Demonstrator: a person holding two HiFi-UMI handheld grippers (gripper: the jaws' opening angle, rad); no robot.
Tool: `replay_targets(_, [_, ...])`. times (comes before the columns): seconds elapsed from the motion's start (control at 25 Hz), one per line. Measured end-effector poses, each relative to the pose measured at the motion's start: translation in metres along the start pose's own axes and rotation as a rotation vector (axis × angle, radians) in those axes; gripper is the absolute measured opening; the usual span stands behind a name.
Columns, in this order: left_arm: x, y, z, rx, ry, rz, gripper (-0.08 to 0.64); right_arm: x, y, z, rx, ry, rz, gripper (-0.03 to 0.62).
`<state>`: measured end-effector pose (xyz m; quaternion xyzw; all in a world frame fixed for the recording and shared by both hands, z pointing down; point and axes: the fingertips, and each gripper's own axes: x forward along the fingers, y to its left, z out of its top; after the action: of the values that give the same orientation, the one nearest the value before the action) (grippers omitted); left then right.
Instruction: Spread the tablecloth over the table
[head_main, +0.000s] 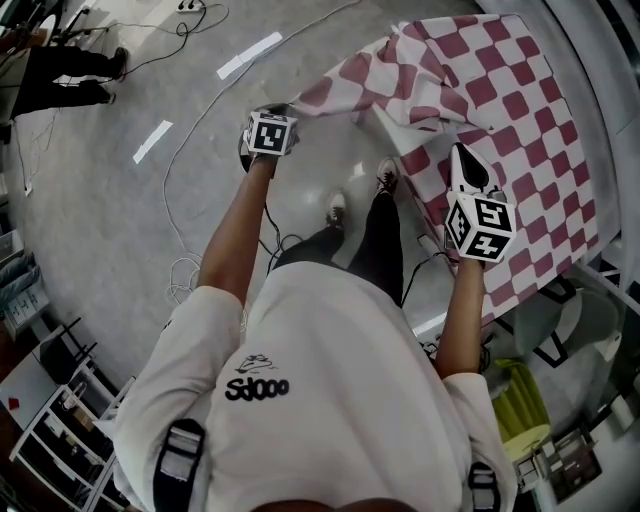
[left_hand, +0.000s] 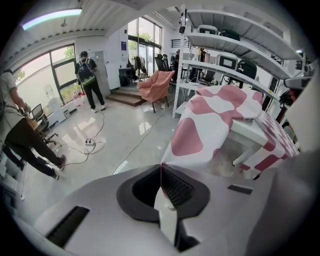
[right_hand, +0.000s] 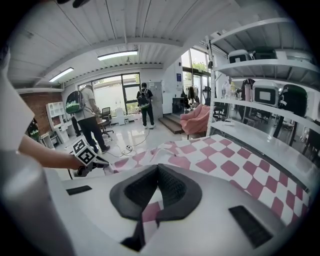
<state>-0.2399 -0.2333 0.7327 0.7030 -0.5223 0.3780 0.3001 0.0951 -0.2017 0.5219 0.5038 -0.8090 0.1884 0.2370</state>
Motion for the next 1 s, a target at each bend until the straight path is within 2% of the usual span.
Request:
replay_targets(0.28, [-0.005,-0.023,0.000,0.044,0.005,-0.014,0.032,-0.019,-0.011,-0.008,0.027,-0.013,-0.025,0.021])
replay_targets(0.32, [-0.006,-0.027,0.001,0.051,0.001,-0.017,0.061,-0.021,-0.012,-0.010,0.032,-0.015,-0.028,0.021])
replay_targets(0.44, [-0.013,-0.042,0.012,0.081,-0.026,-0.050,0.206,-0.028,-0.015,-0.013,0.045,-0.022,-0.037,0.021])
replay_targets(0.64, [-0.031,-0.076,0.044,0.164,-0.126,-0.118,0.219,-0.036,-0.017,-0.017,0.066,-0.034,-0.053,0.021])
replay_targets(0.76, [-0.046,-0.112,0.073,0.210,-0.211,-0.194,0.179,-0.039,-0.016,-0.018,0.077,-0.039,-0.060,0.021])
replay_targets(0.84, [-0.057,-0.146,0.088,0.269,-0.260,-0.264,0.153,-0.042,-0.016,-0.019,0.083,-0.040,-0.067,0.021])
replay_targets(1.0, [-0.068,-0.226,0.100,0.401,-0.277,-0.453,0.129,-0.048,-0.023,-0.022,0.101,-0.043,-0.092,0.021])
